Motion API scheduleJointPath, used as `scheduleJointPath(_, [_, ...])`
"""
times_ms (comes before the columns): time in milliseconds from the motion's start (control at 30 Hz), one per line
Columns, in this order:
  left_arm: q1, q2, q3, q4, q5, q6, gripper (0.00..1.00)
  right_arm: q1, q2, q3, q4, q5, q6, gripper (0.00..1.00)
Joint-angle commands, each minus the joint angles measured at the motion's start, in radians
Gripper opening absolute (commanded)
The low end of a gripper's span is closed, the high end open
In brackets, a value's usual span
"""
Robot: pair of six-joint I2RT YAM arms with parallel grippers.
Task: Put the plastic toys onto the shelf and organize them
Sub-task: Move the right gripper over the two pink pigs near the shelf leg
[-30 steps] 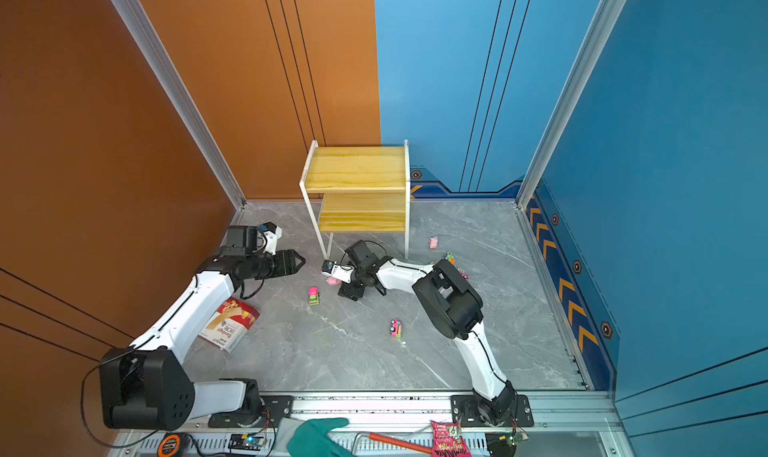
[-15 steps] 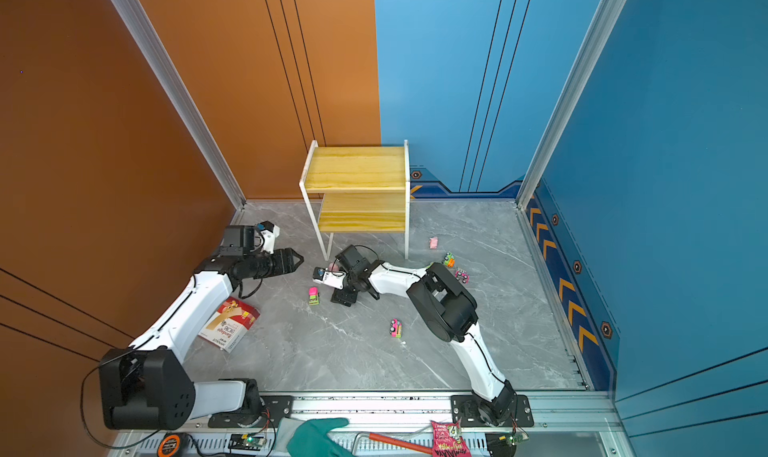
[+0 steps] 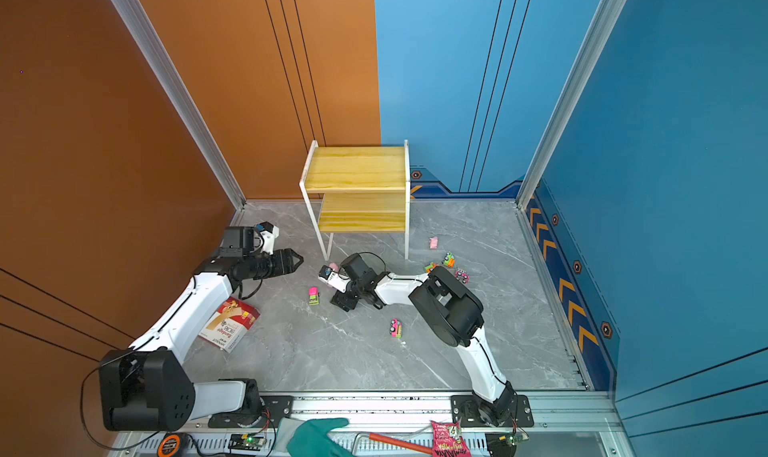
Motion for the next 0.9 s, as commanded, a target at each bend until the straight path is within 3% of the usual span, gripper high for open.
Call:
scheduleJointPath(0, [0.009, -0.022, -0.013, 0.018, 0.025, -0.015, 0.74, -0.008, -0.044, -0.039, 0.188, 0.055, 0.176, 0.71])
scheduleJointPath(333, [0.008, -0.034, -0.019, 0.03, 0.035, -0.026, 0.73, -0.023, 0.016, 0.03, 0.201, 0.04, 0.284, 0.66])
scheduleJointPath(867, [0.006, -0.031, -0.024, 0.035, 0.047, -0.033, 0.73, 0.002, 0.063, 0.078, 0.142, 0.069, 0.279, 0.58])
